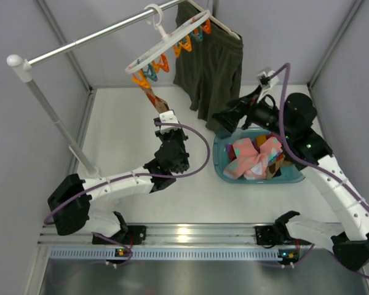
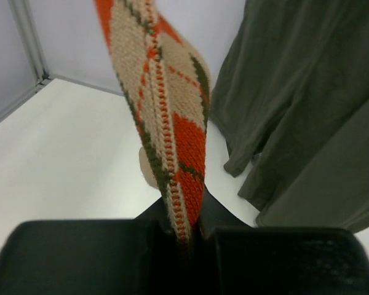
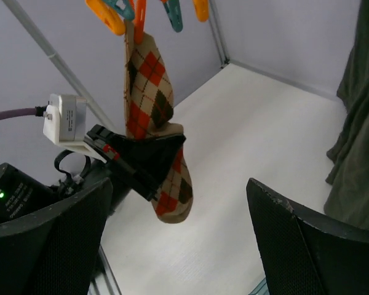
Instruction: Remove the socks clipped to the hanger
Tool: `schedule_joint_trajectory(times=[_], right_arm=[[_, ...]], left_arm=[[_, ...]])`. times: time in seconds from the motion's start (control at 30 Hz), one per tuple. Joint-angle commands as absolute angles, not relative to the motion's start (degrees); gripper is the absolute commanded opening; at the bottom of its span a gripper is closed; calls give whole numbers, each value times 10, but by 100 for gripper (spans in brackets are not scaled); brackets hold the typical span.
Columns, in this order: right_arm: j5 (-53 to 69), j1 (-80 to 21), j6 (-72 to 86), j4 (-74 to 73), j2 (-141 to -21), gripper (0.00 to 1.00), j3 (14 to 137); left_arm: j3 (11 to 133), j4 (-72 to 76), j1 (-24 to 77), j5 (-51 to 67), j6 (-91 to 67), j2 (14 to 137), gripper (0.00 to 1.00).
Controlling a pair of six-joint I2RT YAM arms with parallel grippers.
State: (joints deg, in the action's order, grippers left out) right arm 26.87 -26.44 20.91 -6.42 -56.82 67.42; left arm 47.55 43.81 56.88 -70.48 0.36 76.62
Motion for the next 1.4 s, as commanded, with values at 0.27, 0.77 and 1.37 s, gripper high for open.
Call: schedule_joint_trajectory(times=[0.27,0.77,1.37], right_arm=[[141,-374,106,-91,-637,89,697],[171,-471,55,218,-626,99,450],[-41,-572,-18,566,-827,59,440]], left_arm=[[555,462,601,-737,59,796,0],[586,461,599,-754,49,812,0],[594,460,623,-766,45,793,0]])
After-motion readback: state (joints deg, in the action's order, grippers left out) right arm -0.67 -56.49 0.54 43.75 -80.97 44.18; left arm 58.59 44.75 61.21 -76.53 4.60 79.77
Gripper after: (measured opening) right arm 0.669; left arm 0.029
